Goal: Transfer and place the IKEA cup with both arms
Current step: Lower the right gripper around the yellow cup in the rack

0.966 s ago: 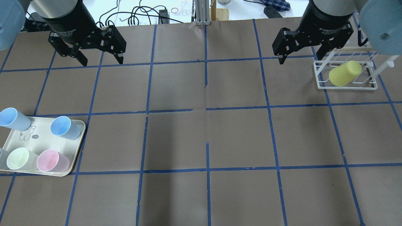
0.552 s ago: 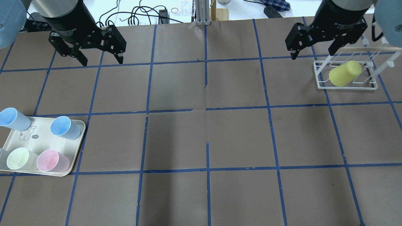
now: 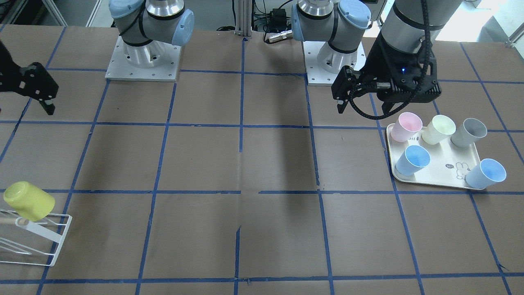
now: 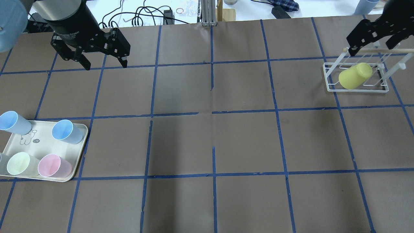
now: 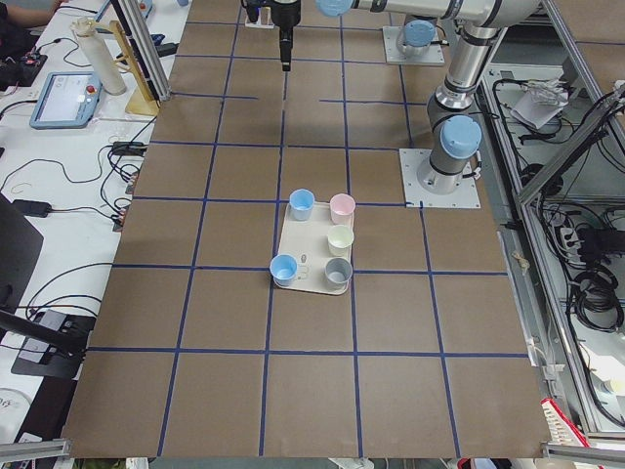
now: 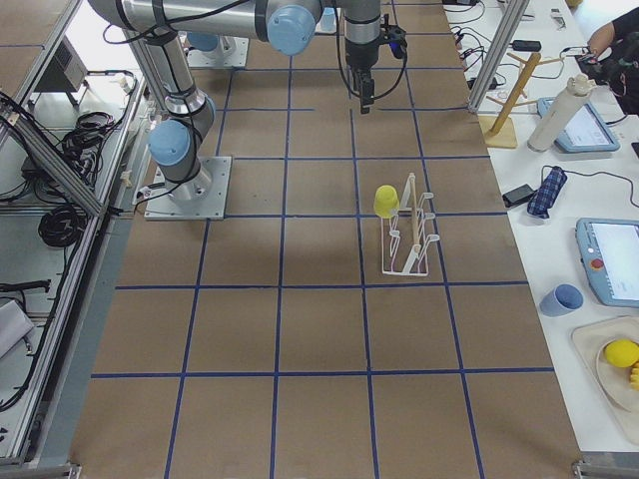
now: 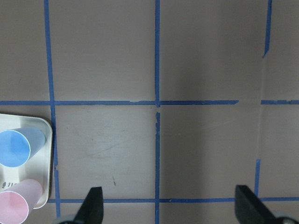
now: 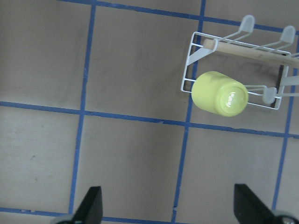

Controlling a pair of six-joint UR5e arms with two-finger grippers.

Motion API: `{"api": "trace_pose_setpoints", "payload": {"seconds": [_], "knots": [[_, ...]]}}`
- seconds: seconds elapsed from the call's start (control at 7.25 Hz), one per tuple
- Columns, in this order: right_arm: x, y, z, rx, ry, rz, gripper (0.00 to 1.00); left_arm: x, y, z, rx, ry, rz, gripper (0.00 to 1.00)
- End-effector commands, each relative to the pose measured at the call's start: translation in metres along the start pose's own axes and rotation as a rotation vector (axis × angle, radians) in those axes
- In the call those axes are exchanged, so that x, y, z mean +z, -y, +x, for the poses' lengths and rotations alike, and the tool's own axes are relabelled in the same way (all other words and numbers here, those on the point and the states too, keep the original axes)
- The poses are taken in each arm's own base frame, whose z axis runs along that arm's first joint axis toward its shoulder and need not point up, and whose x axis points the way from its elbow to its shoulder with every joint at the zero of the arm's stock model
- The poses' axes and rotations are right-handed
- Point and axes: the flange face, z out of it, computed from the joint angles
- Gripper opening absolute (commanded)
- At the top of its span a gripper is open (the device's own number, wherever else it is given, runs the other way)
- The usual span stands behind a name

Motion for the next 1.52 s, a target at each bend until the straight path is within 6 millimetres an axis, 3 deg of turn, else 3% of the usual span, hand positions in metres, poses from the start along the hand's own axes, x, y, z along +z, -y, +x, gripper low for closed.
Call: {"api": "trace_pose_setpoints", "payload": {"seconds": [0.0,0.14,0.41,1.1,1.38], "knots": [[0.022,-0.016,0.087,0.002,0.013,-0.029,1.00,0.001,0.000,0.000,-0.001,-0.005,-0.001,1.00],[0.042,-0.003,0.101,0.009,0.010,-0.018,1.00,0.003,0.003,0.005,-0.004,-0.046,0.001,1.00],[0.102,0.026,0.122,0.013,0.022,-0.030,1.00,0.001,0.002,0.004,-0.003,-0.037,0.005,1.00],[0.156,0.050,0.116,0.006,0.089,-0.027,1.00,0.002,0.005,0.001,-0.001,-0.013,0.010,1.00],[0.180,0.047,0.115,0.001,0.084,-0.025,1.00,-0.003,0.003,-0.004,-0.006,-0.012,0.021,1.00]]}}
